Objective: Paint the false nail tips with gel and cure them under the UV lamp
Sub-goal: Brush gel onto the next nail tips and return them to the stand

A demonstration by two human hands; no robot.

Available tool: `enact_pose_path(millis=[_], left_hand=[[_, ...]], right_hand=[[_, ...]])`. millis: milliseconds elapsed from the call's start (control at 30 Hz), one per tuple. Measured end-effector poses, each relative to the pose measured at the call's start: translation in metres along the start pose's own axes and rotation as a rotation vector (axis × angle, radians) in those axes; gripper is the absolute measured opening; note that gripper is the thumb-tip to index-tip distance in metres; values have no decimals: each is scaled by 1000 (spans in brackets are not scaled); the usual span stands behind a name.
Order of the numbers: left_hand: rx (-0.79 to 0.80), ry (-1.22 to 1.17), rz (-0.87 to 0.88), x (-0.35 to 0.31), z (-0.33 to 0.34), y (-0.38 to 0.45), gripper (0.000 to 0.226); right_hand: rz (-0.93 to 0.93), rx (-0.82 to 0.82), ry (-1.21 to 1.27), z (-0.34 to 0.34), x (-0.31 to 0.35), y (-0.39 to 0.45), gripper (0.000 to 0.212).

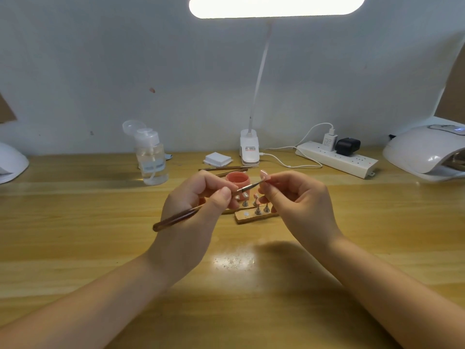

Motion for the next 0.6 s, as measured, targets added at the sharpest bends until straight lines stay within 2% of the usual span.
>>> enact_pose_path(millis=[133,267,600], left_hand=[[-15,-11,52,-8,-3,-1,17],[-8,-8,19,-3,-1,0,10],[-55,50,24,-5,-5,0,11]], right_hand=[[11,-8,-7,-1,-3,0,11],[12,2,-1,1,-3,0,14],[41,-3,65,0,-5,0,8]])
Point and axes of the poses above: each hand's wrist, its own y-axis towards the middle knuckle, its own z-axis out of the palm, x = y × z, the point moved 10 cm from there along y, towards the middle knuckle
